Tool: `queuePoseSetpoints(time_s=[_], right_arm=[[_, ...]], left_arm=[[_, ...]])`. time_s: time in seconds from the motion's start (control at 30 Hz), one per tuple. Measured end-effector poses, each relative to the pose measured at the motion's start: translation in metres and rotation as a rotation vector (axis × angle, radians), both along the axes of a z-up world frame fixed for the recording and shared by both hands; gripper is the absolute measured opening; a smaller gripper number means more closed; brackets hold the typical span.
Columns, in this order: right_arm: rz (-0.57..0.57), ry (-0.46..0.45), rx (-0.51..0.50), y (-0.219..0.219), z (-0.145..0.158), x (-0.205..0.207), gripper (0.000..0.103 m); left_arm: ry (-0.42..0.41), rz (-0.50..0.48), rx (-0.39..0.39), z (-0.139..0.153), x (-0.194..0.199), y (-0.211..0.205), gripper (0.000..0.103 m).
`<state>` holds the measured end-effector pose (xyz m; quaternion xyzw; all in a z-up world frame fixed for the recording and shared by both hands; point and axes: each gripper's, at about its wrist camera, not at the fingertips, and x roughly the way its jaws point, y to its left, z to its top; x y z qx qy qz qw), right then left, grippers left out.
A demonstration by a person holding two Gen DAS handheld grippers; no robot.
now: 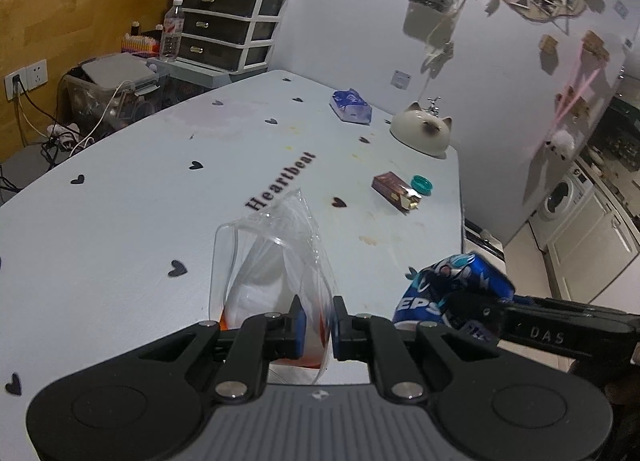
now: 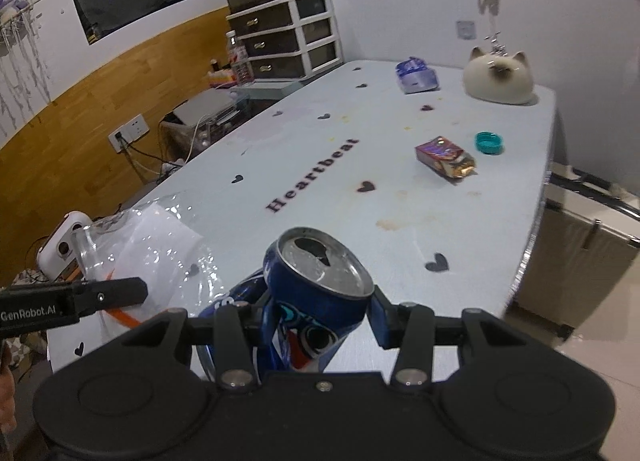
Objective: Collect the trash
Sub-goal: 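Lift the plastic bag and Pepsi can and carry them toward the wastebasket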
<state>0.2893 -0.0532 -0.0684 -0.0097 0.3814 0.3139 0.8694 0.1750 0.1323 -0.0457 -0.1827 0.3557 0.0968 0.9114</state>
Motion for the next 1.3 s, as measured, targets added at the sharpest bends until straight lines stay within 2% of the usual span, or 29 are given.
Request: queuePoseSetpoints(time_s=[0.33,0.63,0.97,1.3], right_arm=[[-0.137,-0.104,-0.056,-0.027,0.025,-0.076,0.046],[-0.278,-0.128,-0.100,-0.071,0.030,-0.114,0.046],[-0.440,-0.089,-0.126,-0.148,0.014,-0.123,0.046],[-0.584,-0.013,-0.132,-0.260,-0.014,-0.100,0.046]], left_arm=[[-0.041,-0.088,0.035,0.016,-0.054,-0.016,0.012],[-0.062,-0.194,0.016,0.012,-0.065,-0.047,0.012],[-0.021,-0.361,-0.019,-0.010,-0.031,-0.120,0.012],[0.056,-0.484,-0.046,-0.037,0.029,-0.224,0.012]])
